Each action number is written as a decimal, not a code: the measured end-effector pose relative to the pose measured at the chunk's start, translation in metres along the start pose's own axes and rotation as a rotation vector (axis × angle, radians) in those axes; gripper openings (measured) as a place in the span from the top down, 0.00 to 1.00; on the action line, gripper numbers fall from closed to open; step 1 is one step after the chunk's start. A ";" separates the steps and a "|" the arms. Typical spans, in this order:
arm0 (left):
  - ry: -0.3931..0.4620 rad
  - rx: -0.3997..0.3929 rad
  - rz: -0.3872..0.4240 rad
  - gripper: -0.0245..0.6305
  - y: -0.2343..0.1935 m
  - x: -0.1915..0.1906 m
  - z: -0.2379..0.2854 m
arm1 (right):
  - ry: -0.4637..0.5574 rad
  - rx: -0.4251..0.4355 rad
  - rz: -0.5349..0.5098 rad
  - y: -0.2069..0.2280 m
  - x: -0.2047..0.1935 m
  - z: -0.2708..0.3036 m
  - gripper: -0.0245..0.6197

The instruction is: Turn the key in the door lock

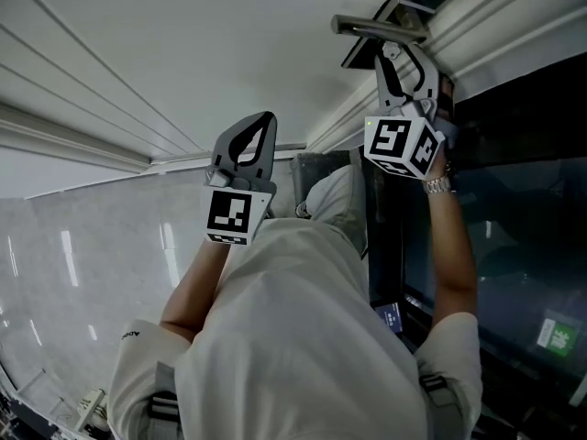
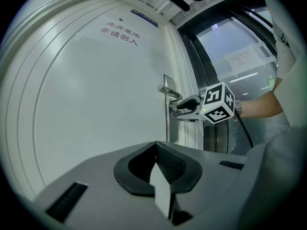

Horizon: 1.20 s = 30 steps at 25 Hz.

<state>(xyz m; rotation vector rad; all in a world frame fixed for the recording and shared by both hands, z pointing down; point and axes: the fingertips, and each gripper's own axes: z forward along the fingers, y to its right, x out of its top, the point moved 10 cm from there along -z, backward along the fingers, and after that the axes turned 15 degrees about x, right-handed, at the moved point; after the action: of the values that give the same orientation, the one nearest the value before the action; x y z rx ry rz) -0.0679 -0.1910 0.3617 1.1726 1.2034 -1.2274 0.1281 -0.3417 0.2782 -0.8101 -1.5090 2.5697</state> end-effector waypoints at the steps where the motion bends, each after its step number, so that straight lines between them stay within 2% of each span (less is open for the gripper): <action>1: -0.002 0.004 -0.001 0.95 -0.001 -0.001 0.000 | -0.025 -0.008 -0.070 -0.002 0.001 0.002 0.70; 4: -0.004 0.012 0.001 0.95 -0.004 -0.001 -0.001 | -0.083 -0.018 -0.229 -0.008 0.003 0.007 0.70; 8: 0.000 0.014 0.002 0.95 -0.005 0.000 -0.001 | -0.153 -0.021 -0.363 -0.014 0.000 0.011 0.70; 13: -0.006 0.003 0.009 0.95 -0.005 -0.001 -0.001 | -0.183 -0.040 -0.535 -0.022 0.000 0.013 0.71; 15: -0.005 -0.001 0.010 0.95 -0.004 0.000 0.000 | -0.193 -0.050 -0.583 -0.023 0.001 0.015 0.76; 17: -0.004 -0.004 0.010 0.95 -0.003 0.001 0.000 | -0.194 -0.073 -0.596 -0.023 0.001 0.015 0.83; 23: -0.009 -0.011 0.011 0.95 0.000 0.000 -0.002 | -0.184 -0.145 -0.560 -0.026 -0.001 0.016 0.83; 27: -0.012 -0.003 0.014 0.95 -0.003 -0.001 -0.001 | -0.168 -0.153 -0.557 -0.026 -0.002 0.017 0.83; 30: -0.008 0.004 0.016 0.95 -0.004 0.000 -0.002 | -0.137 -0.149 -0.515 -0.025 -0.004 0.016 0.84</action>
<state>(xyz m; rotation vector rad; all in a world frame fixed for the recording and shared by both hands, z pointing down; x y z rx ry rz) -0.0718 -0.1887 0.3616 1.1767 1.1841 -1.2216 0.1187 -0.3428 0.3065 -0.2082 -1.6902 2.1843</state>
